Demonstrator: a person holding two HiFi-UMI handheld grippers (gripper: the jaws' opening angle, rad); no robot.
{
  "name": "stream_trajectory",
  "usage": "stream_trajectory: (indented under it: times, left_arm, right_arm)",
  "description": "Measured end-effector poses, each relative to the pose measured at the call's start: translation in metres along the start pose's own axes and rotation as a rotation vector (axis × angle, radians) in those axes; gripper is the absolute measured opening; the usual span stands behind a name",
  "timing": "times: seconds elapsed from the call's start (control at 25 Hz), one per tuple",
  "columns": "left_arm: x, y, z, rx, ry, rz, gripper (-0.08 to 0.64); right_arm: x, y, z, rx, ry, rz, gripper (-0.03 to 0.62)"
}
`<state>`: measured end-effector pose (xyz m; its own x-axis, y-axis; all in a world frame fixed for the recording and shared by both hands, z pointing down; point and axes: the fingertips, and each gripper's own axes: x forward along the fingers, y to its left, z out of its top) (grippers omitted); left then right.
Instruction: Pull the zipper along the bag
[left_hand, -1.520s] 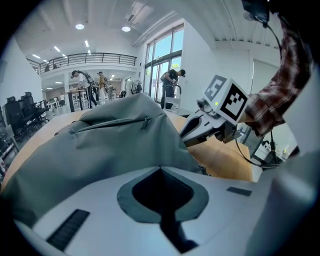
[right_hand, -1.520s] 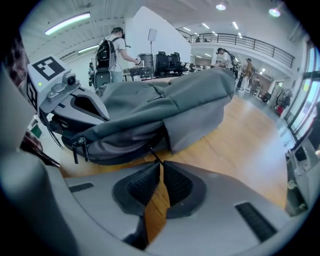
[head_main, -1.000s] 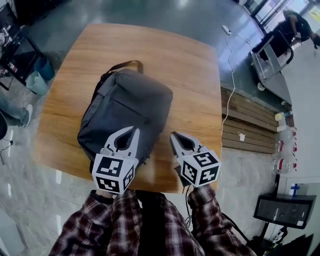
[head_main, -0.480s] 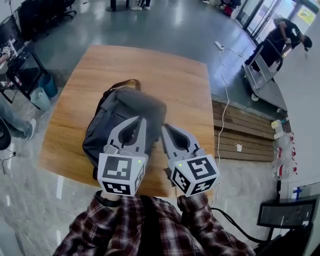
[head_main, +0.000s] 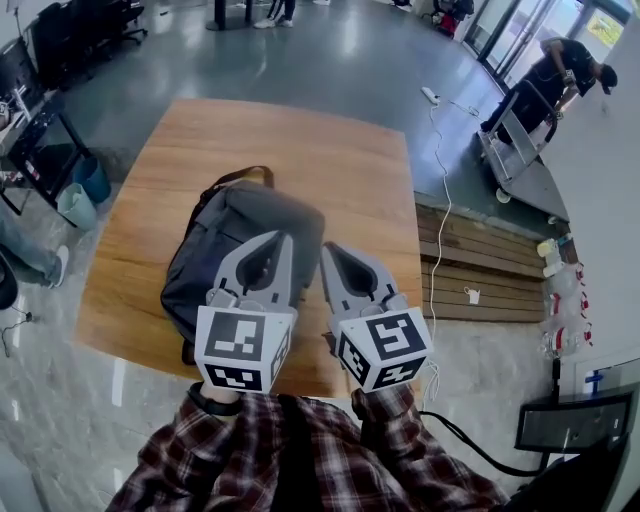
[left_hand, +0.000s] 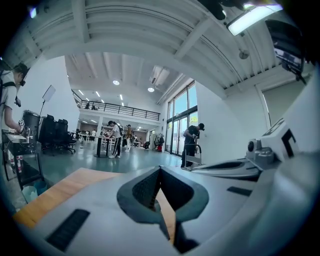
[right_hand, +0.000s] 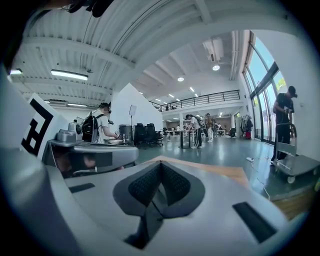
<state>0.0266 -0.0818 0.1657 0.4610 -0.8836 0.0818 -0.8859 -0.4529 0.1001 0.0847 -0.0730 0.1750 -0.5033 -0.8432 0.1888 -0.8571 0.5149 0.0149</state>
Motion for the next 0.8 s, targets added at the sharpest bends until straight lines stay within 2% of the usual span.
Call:
stream_trajectory:
  times: [0.48,0.8]
  left_arm:
    - [0.009,0.002,-0.007,-0.015,0.022,-0.005,0.009]
    - [0.018,-0.007,-0.015,-0.02,0.047,-0.035,0.009]
  right_arm:
    - [0.007,-0.005,-0.008,-0.005,0.031,0.003,0.011]
    - [0.007,-0.005,-0.014,-0.009,0.045,-0.011,0.011]
